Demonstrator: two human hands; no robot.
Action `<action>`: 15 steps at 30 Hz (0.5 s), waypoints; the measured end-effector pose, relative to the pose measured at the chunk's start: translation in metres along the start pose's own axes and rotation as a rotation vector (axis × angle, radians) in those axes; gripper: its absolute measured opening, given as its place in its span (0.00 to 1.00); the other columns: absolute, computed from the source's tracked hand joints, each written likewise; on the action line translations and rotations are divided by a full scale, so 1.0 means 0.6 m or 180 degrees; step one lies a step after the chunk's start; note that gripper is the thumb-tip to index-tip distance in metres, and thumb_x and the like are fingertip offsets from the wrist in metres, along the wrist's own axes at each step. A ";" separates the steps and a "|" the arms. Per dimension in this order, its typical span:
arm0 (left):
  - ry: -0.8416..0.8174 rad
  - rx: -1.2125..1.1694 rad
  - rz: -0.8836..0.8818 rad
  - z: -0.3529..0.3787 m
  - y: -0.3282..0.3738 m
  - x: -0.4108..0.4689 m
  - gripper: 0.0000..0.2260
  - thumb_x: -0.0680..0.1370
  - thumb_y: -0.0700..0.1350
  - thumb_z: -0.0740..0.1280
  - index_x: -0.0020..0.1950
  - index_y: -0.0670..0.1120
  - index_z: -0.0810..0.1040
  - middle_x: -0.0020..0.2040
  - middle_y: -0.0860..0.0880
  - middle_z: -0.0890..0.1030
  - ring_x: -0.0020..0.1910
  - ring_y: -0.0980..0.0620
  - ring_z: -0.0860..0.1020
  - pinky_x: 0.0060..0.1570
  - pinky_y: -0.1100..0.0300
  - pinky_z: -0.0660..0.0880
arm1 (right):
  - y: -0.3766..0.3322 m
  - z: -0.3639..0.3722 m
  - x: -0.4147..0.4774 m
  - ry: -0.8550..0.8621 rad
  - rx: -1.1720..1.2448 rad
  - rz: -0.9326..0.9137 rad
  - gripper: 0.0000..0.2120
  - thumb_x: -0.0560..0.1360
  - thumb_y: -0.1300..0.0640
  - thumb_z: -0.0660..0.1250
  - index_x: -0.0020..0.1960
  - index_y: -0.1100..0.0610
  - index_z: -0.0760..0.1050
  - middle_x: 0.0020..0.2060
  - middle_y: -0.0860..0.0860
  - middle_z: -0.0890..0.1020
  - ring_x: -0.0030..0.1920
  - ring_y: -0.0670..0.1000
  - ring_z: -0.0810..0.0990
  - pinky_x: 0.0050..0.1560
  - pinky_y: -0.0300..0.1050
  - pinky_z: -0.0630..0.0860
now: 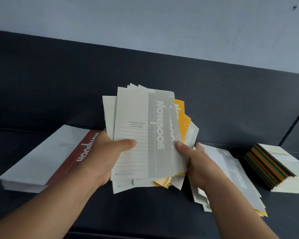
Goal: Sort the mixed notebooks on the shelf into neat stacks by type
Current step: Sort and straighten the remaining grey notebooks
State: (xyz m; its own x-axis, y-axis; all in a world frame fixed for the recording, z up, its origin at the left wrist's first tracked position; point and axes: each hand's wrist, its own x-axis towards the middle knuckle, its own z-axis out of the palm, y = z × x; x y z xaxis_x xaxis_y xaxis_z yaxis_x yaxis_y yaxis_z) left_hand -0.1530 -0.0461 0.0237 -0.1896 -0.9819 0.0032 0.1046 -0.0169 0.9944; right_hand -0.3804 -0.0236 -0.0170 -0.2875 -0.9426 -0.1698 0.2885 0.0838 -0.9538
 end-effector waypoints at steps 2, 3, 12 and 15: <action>-0.0014 -0.0007 0.0035 -0.008 -0.001 -0.001 0.13 0.74 0.32 0.68 0.54 0.47 0.82 0.47 0.49 0.86 0.46 0.50 0.84 0.45 0.51 0.79 | 0.007 0.003 0.004 -0.0171 -0.0104 0.0030 0.42 0.57 0.49 0.83 0.67 0.52 0.70 0.57 0.50 0.84 0.57 0.55 0.83 0.58 0.59 0.78; -0.0048 0.0003 0.0052 -0.019 -0.001 -0.002 0.13 0.74 0.32 0.68 0.53 0.46 0.82 0.47 0.49 0.86 0.46 0.49 0.84 0.46 0.51 0.79 | 0.010 0.012 0.006 -0.0233 -0.0164 0.0038 0.40 0.59 0.48 0.81 0.68 0.52 0.70 0.57 0.49 0.84 0.58 0.53 0.82 0.58 0.56 0.77; -0.0212 0.0133 -0.0187 -0.055 -0.035 0.015 0.15 0.73 0.30 0.69 0.53 0.47 0.81 0.48 0.49 0.86 0.49 0.50 0.84 0.50 0.52 0.78 | 0.025 0.020 0.036 -0.0243 -0.0043 -0.0427 0.28 0.63 0.70 0.73 0.63 0.62 0.72 0.54 0.58 0.84 0.54 0.60 0.84 0.51 0.51 0.79; -0.0230 0.0139 -0.0375 -0.046 -0.052 0.024 0.15 0.72 0.30 0.69 0.55 0.45 0.81 0.49 0.49 0.86 0.51 0.48 0.83 0.52 0.51 0.77 | 0.028 0.004 0.043 -0.0150 -0.0161 -0.0550 0.25 0.68 0.76 0.69 0.62 0.63 0.71 0.54 0.60 0.84 0.55 0.63 0.83 0.52 0.54 0.79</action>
State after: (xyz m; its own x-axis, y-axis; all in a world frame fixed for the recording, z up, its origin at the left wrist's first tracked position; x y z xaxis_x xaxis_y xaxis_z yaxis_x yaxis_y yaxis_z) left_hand -0.1320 -0.0653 -0.0104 -0.2680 -0.9574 -0.1076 0.0351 -0.1213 0.9920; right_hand -0.3806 -0.0470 -0.0370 -0.2853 -0.9584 0.0082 0.1920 -0.0656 -0.9792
